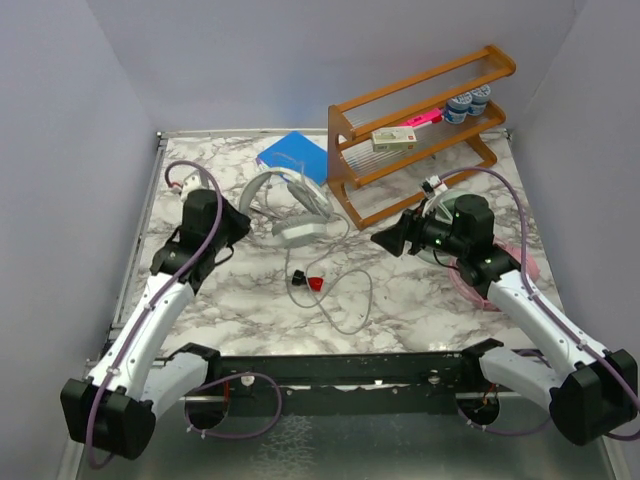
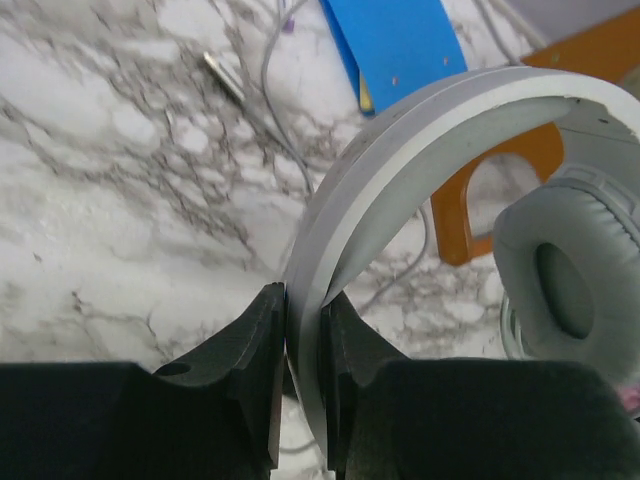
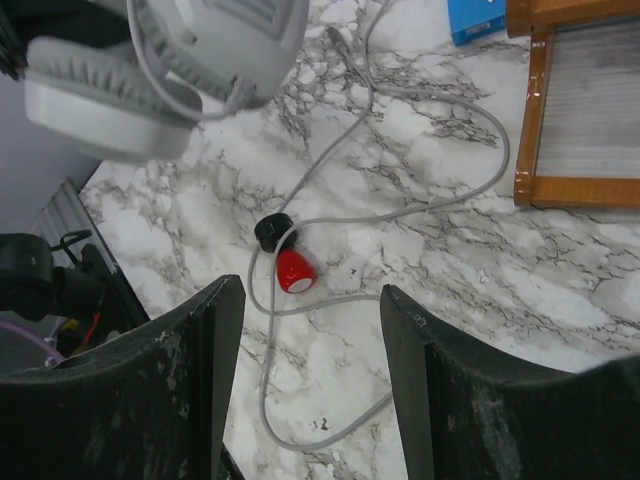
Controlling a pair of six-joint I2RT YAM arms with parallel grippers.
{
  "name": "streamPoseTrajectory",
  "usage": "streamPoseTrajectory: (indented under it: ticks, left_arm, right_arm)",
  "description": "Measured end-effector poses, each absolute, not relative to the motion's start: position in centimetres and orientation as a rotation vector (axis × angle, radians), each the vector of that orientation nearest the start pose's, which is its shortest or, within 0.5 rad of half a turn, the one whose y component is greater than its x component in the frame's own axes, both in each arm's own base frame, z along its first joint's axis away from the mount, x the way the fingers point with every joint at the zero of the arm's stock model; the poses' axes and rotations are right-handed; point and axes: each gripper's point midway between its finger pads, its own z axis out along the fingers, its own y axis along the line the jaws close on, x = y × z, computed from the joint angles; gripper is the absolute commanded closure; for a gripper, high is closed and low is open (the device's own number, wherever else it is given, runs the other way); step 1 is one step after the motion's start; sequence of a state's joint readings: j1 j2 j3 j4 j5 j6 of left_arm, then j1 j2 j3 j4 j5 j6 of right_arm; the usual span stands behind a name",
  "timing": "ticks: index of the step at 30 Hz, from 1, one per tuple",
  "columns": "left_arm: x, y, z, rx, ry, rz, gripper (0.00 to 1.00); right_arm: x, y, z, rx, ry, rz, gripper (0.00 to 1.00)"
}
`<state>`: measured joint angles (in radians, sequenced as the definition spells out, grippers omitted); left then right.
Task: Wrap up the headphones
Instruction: Place the headphones at the center of the board.
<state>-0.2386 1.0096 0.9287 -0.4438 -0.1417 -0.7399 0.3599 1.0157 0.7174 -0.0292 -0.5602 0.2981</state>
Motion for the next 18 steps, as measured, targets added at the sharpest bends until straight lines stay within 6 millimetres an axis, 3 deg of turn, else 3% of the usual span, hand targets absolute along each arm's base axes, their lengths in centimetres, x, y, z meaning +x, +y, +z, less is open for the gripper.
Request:
streamPoseTrajectory:
  ticks: [4,8,16,18]
  left_arm:
    - [28.9,-10.3,19.1,-0.611,2.1,-0.507,0.85]
    - [27.1,-10.8,15.4,-0.652,2.171,-0.479,0.83]
    - [25.7,-10.7,10.3,-0.717,2.223,-0.352,0.78]
    - [25.6,-10.5,9.2,-0.733,2.229,-0.316,0.67]
  right_arm:
    - [26.7,21.4,22.1,-0.465,1.888,0.991,0.36]
    - [26.7,21.5,22.3,-0.467,1.88,1.001,0.36]
    - [26.2,21.4,22.6,-0.47,1.863,1.0,0.36]
    - [26.1,21.3,22.6,-0.47,1.861,1.0,0.36]
